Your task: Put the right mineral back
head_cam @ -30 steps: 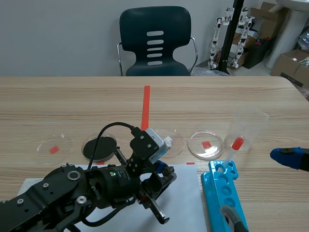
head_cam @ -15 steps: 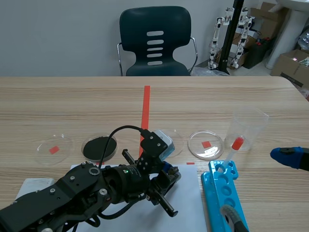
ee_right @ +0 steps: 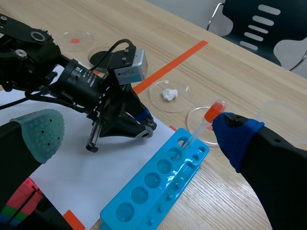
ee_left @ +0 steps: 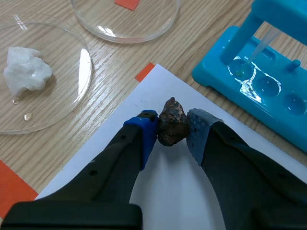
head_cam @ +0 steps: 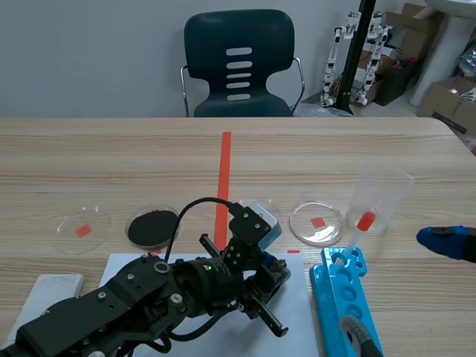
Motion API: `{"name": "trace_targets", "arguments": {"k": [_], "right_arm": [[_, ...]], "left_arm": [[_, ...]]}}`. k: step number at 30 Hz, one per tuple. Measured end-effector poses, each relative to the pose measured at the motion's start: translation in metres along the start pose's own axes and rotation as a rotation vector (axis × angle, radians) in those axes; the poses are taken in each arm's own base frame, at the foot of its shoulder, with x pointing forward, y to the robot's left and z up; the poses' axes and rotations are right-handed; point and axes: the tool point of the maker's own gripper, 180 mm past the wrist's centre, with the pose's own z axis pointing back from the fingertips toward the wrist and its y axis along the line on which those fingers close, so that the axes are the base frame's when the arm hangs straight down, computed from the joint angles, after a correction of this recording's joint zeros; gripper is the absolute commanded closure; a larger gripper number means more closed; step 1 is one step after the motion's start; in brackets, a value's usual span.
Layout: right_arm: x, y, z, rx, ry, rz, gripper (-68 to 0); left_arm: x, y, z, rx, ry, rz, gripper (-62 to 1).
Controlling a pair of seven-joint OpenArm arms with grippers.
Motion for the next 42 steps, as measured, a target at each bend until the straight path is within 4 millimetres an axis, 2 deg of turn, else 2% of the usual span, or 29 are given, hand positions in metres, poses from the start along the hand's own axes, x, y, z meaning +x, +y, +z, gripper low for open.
{"name": "trace_targets", "arguments": {"k": [7, 9, 15, 21, 23, 31, 36, 39, 42], "right_arm": [[0.000, 0.000, 0.000, 0.000, 0.000, 0.000, -65.3], [0.000, 0.000, 0.000, 0.000, 0.000, 0.000, -65.3], [0.000, 0.000, 0.000, 0.000, 0.000, 0.000, -65.3], [0.000, 0.000, 0.000, 0.000, 0.000, 0.000, -65.3], [0.000, 0.000, 0.000, 0.000, 0.000, 0.000, -65.3], [0.000, 0.000, 0.000, 0.000, 0.000, 0.000, -65.3], [0.000, 0.000, 0.000, 0.000, 0.000, 0.000, -65.3], [0.000, 0.000, 0.000, 0.000, 0.000, 0.000, -65.3], [0.000, 0.000, 0.000, 0.000, 0.000, 0.000, -65.3]], "left_arm": [[-0.007, 0.000, 0.000, 0.001, 0.015, 0.007, -9.3], [-0.007, 0.000, 0.000, 0.001, 0.015, 0.007, -12.6], [-0.007, 0.000, 0.000, 0.001, 0.015, 0.006, -29.3], [-0.007, 0.000, 0.000, 0.001, 0.015, 0.004, -55.1], [-0.007, 0.000, 0.000, -0.003, 0.014, 0.005, -60.1], [-0.006, 0.000, 0.001, -0.002, 0.011, 0.003, -61.1], [-0.004, 0.013, 0.011, 0.016, 0.007, -0.037, -61.1], [0.004, 0.023, 0.021, 0.030, -0.009, -0.075, -61.1], [0.021, 0.033, 0.035, 0.054, -0.056, -0.109, -61.1]]}}
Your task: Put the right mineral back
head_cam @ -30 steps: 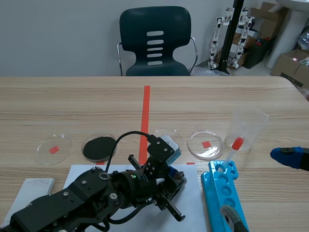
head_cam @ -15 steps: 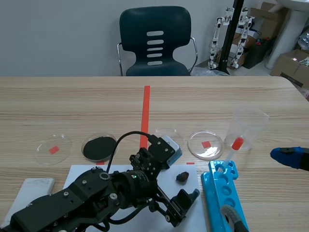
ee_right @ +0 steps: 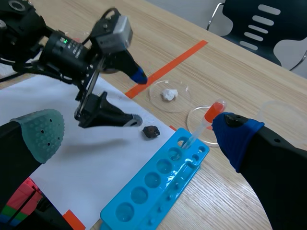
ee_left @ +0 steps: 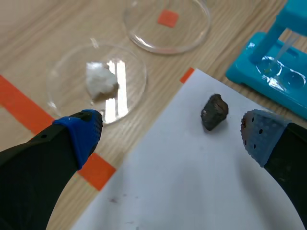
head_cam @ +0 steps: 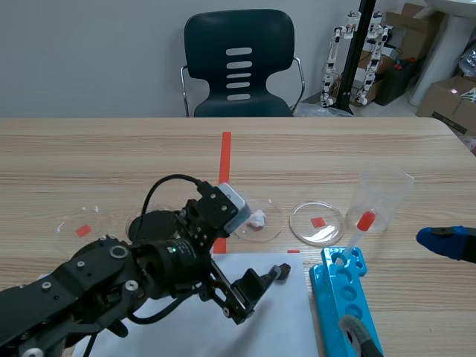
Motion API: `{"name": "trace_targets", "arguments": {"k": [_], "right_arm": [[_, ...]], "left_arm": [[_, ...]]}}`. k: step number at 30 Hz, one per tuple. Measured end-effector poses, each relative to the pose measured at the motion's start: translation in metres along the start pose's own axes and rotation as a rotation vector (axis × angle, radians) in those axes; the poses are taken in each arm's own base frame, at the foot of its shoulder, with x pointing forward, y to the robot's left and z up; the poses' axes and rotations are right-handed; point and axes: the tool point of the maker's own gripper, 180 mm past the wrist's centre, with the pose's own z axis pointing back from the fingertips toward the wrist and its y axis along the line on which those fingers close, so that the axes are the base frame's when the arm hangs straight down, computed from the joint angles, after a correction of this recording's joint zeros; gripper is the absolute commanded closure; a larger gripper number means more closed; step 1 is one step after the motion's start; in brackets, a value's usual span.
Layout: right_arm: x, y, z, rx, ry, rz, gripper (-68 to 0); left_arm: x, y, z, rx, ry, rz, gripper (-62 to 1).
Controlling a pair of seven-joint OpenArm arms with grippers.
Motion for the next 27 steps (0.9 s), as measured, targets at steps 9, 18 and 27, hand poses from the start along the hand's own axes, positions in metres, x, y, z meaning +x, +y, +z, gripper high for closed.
{"name": "trace_targets", "arguments": {"k": [9, 18, 27], "right_arm": [[0.000, 0.000, 0.000, 0.000, 0.000, 0.000, -65.3], [0.000, 0.000, 0.000, 0.000, 0.000, 0.000, -65.3], [0.000, 0.000, 0.000, 0.000, 0.000, 0.000, -65.3]], "left_arm": [[0.031, 0.031, 0.050, 0.097, -0.106, -0.061, -61.1], [0.016, 0.009, 0.089, 0.067, -0.125, -0.066, -61.1], [0.001, -0.012, 0.098, 0.038, -0.098, -0.033, -61.1]]}}
